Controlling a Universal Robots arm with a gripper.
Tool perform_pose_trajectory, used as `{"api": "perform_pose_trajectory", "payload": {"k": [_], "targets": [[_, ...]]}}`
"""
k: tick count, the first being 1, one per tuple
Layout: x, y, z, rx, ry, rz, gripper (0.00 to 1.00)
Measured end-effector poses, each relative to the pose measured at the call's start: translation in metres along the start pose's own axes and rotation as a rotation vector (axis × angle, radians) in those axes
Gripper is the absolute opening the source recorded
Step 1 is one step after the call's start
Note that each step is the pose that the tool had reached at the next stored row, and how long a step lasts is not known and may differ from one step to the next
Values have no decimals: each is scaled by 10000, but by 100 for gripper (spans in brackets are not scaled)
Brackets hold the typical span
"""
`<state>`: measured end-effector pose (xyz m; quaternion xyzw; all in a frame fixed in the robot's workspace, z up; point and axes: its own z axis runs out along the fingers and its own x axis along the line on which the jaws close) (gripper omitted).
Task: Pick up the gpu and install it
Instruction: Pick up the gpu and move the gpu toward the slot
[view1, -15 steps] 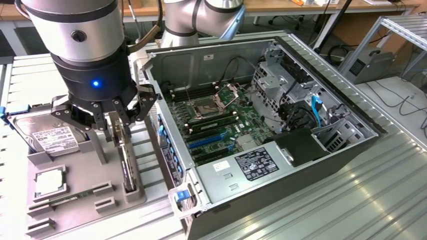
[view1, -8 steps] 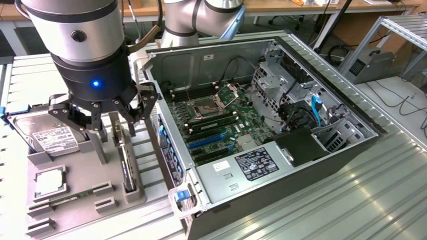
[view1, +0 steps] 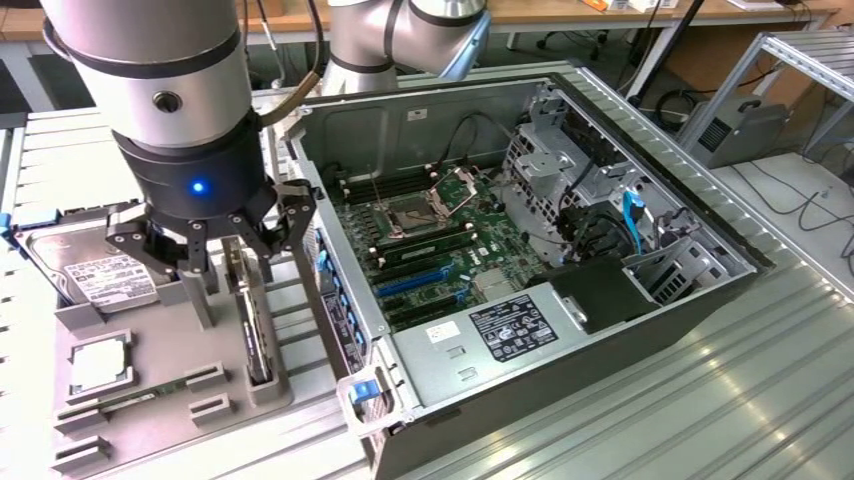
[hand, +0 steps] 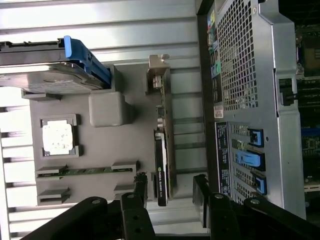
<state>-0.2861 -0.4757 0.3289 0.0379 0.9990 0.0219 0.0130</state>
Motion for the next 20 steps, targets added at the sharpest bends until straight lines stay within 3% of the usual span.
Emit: {"api": "perform_pose_trajectory", "payload": {"k": [20], "targets": [[11, -13, 417, 0, -1, 9, 50]]}}
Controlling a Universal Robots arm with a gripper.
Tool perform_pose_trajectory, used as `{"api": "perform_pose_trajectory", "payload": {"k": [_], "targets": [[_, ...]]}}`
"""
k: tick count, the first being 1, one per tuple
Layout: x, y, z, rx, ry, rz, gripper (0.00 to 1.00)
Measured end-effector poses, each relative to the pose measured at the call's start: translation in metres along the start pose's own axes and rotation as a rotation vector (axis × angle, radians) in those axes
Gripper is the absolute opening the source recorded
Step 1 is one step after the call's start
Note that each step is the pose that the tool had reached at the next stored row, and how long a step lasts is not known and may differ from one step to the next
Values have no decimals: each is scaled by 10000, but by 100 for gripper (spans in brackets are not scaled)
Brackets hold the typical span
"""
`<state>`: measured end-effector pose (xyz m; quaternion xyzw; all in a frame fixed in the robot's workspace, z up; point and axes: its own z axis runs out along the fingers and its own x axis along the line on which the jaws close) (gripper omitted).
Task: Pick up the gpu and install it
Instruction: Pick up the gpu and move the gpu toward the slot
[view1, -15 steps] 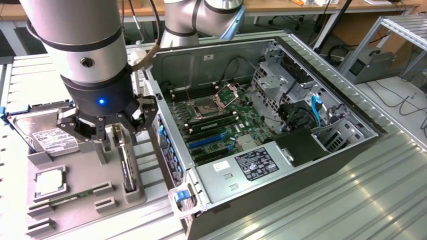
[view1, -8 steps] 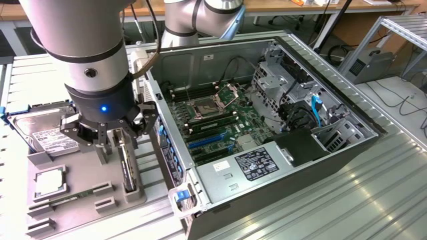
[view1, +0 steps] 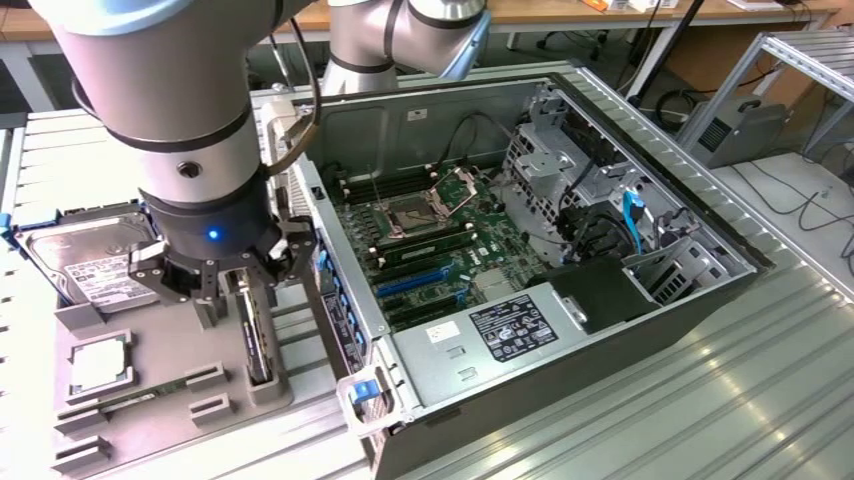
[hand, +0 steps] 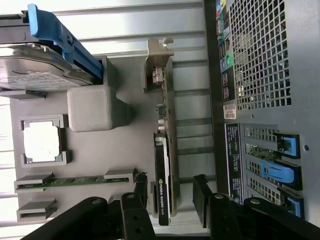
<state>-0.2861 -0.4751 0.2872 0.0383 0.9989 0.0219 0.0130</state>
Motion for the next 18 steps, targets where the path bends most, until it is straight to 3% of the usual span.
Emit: {"api": "perform_pose_trajectory", "payload": {"k": [10, 18], "targets": [[6, 3, 214, 0, -1, 8, 50], [10, 10, 329, 1, 0, 13, 50]]}}
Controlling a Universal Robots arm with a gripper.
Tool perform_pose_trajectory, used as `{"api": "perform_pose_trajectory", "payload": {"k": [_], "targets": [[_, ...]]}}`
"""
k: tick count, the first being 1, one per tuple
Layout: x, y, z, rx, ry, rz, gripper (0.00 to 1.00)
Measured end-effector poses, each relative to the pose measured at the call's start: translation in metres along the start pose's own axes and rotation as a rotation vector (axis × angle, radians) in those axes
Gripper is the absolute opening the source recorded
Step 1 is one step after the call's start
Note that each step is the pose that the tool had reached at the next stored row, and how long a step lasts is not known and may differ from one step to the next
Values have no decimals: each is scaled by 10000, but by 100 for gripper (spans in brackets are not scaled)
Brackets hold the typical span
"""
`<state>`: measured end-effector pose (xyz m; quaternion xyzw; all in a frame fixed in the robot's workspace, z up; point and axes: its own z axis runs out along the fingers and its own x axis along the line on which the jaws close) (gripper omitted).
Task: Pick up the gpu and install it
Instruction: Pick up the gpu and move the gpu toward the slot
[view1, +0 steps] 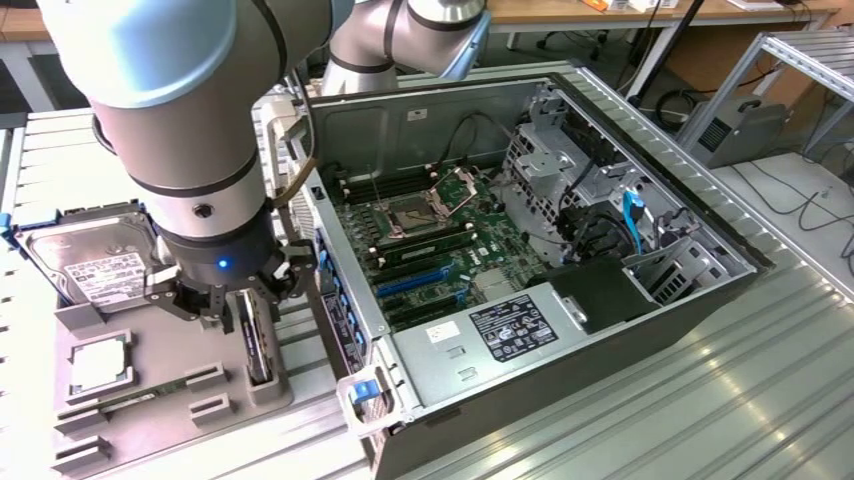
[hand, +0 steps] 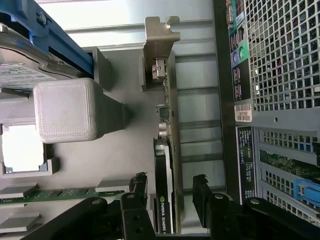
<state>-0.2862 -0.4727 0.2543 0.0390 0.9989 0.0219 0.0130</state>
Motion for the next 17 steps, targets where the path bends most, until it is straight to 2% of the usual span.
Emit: {"api": "perform_pose_trajectory", "payload": {"k": [4, 9, 17], "targets": [[13, 47, 51, -2, -3, 10, 50], [38, 43, 114, 1, -1, 25, 50], [44, 42, 127, 1, -2, 26, 50]]}}
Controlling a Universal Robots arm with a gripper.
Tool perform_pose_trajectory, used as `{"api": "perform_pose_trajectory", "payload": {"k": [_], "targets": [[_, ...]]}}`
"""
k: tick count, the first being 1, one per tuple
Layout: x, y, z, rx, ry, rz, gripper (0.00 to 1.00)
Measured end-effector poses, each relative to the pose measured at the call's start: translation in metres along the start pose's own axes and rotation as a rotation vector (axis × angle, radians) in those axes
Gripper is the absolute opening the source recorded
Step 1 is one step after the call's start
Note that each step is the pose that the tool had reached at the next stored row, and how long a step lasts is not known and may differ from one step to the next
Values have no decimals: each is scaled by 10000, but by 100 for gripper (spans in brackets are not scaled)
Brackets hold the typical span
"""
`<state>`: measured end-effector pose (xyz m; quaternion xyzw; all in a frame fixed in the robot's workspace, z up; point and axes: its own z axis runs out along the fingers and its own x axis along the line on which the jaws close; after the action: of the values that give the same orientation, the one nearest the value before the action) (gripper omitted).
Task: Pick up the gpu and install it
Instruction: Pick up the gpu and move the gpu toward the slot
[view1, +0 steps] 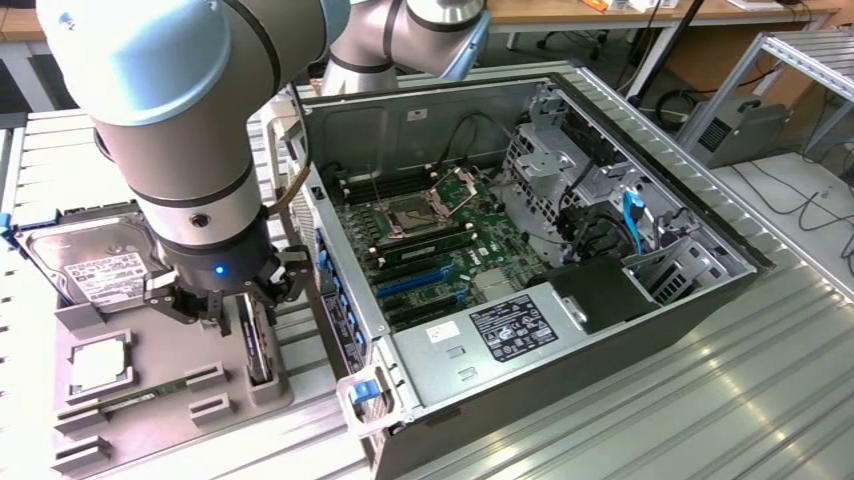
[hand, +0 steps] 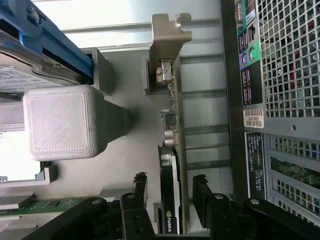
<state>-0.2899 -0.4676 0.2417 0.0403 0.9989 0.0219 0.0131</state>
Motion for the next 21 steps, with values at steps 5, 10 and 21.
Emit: {"api": "perform_pose_trajectory", "payload": {"k": [5, 10, 21], "targets": [[0, 0, 0, 0, 0, 0, 50], [0, 0, 0, 0, 0, 0, 48], [0, 0, 7, 0, 0, 0, 41]]}}
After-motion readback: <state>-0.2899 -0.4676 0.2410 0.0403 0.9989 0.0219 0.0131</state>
